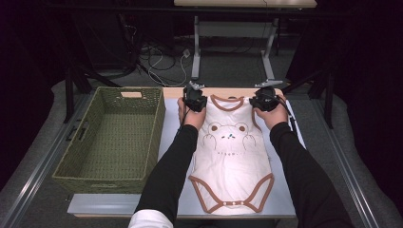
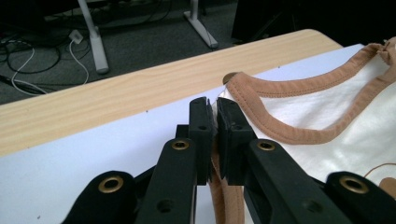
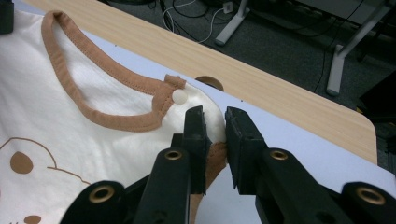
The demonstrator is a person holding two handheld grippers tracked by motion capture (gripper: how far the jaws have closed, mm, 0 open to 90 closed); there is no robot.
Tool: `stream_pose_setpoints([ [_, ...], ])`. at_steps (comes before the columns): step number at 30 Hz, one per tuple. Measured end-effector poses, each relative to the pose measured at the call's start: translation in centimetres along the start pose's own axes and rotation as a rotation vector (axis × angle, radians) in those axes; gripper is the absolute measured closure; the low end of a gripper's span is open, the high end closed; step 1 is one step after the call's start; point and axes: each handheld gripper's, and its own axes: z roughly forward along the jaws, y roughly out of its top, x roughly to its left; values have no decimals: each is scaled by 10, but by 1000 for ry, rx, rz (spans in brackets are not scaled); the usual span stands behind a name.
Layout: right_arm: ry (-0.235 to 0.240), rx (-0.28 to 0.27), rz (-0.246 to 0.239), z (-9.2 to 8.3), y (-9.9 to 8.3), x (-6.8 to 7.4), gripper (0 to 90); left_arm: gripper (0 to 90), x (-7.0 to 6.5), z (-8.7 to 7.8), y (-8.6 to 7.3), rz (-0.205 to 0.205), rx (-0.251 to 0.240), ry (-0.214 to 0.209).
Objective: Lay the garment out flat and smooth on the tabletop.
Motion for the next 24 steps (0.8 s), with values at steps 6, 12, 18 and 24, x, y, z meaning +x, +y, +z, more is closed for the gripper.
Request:
stream_pose_setpoints([
  [6,-6,10,-3,9,-7,6,789,851,-2,8,-8,12,12,11],
  [12,-19,18,-22,16,-13,10,789,849,-3,14,-16,23,30,28],
  [18,-29,28,-31,22,-18,14,789,848,-5,18,-23,19,31,31],
  [24,-37,41,-30,29,-27,17,789,845,-9,21,-28,37,48,31],
])
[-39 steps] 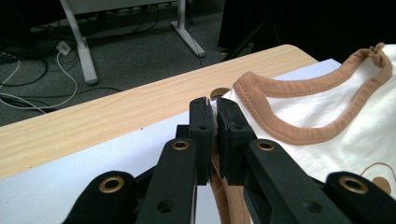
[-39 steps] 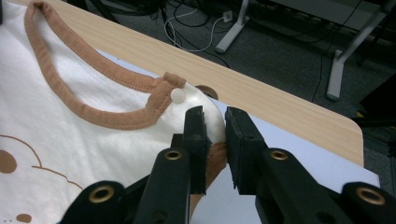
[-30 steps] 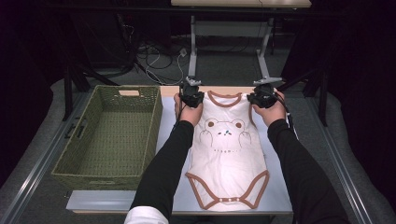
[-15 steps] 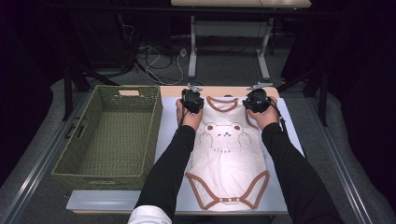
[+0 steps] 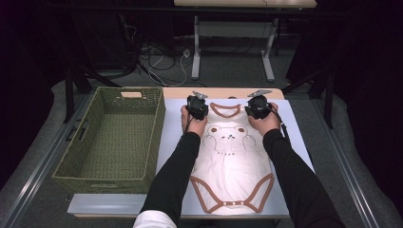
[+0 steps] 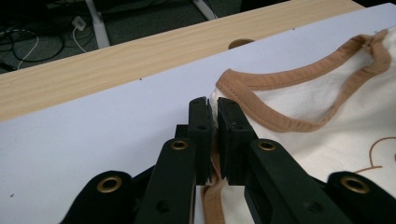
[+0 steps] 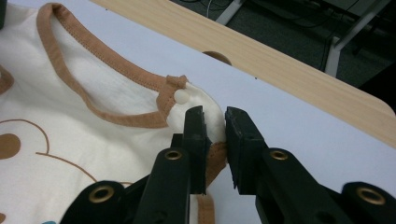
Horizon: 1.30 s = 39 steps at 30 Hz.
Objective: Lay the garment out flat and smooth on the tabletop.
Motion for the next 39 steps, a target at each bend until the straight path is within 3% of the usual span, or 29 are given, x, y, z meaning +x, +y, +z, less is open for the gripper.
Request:
stream_pose_setpoints([
  [7,-13,-2,1,6,-4,2,788,838,0,3,0,10,-8,8],
  [12,-27,-27,-10,6,-1,1,787,783,4,5,1,8,-18,35],
  [14,-43,-41,-8,8,-1,0,772,672,9,5,0,16,-28,65],
  [15,-53,-53,-4,10,-1,-1,717,599,11,6,0,-1,-20,73],
  [18,-76,-58,-9,15,-3,-5,645,504,17,8,-3,-24,7,77],
  [24,-55,-41,19,15,-6,-10,597,428,21,9,-7,-61,42,61],
  [33,-12,-16,40,12,-7,-10,509,387,22,4,-10,-77,28,42],
  [39,4,-16,59,2,-4,-8,459,370,23,-6,-10,-128,12,13],
])
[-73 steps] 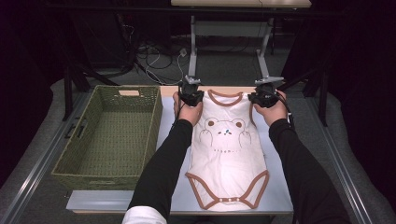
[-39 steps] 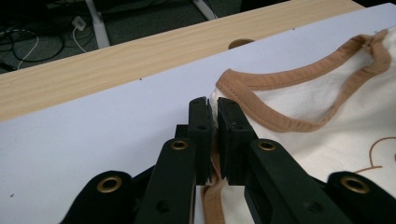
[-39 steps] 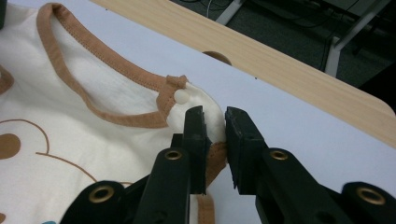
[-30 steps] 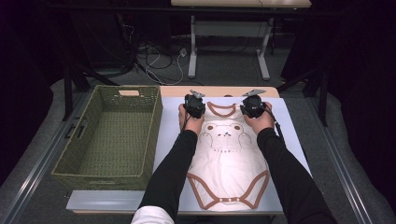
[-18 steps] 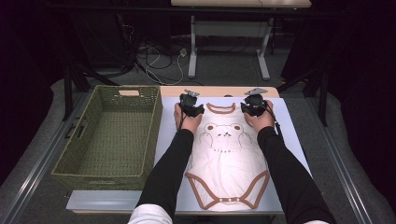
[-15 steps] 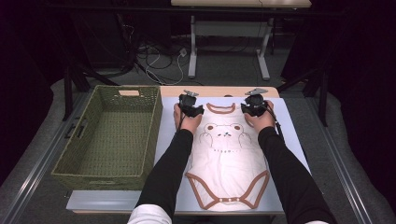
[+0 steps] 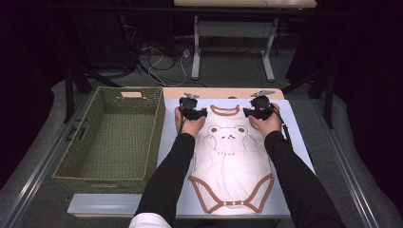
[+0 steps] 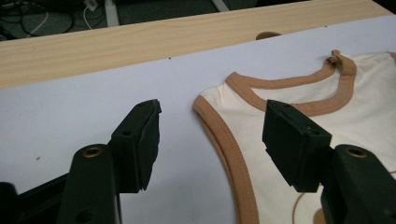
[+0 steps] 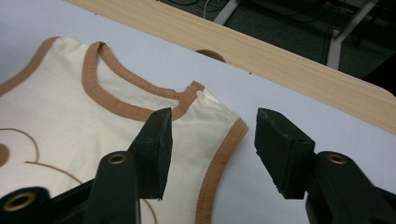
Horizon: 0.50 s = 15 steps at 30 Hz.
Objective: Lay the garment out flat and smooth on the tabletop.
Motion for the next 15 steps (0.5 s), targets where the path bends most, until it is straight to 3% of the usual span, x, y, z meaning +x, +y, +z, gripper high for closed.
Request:
stream_pose_setpoints([
  [7,3,-28,-9,-21,3,5,433,362,0,-21,0,11,-19,-7],
  [15,39,-15,-14,-39,1,7,414,361,3,-37,0,-63,-81,-66],
])
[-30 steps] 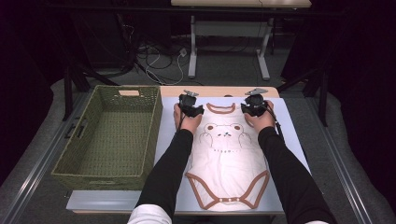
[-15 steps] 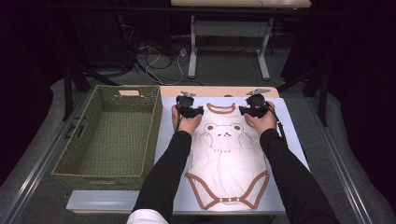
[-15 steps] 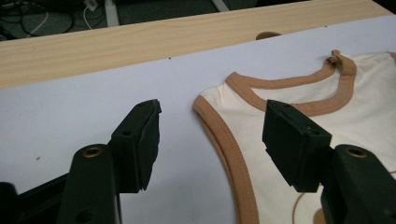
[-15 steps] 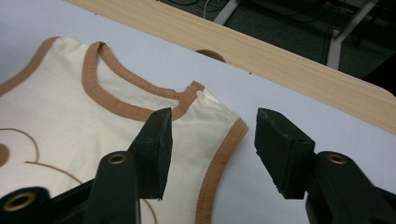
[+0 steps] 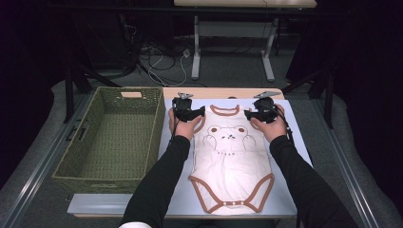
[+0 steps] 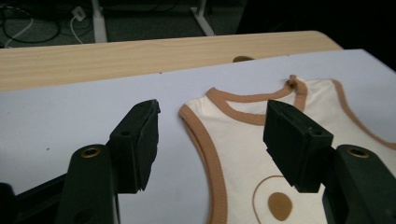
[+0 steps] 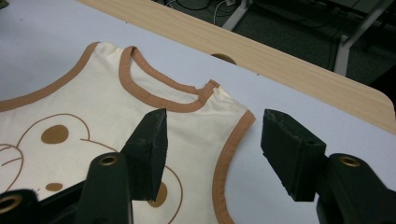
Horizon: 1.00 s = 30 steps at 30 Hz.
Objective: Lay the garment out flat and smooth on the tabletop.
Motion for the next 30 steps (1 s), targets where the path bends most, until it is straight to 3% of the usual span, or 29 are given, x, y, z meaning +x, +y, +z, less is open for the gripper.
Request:
stream_pose_setpoints([
  [3,5,-15,17,-6,-2,-3,412,361,1,-6,0,-12,3,11],
  [6,28,-21,67,-10,-6,-7,397,359,2,-11,-1,-33,27,8],
  [9,37,-12,97,-12,-10,-10,338,285,2,-14,-6,-110,48,-23],
  [11,48,-11,108,-13,-13,-11,298,274,2,-15,-9,-124,61,-37],
  [15,61,-8,142,-14,-20,-11,203,237,0,-14,-16,-115,82,-52],
  [18,61,-13,158,-12,-26,-10,162,212,0,-13,-20,-150,90,-93],
  [30,33,-24,213,-14,-45,-11,149,202,-3,-12,-32,-132,78,-85],
])
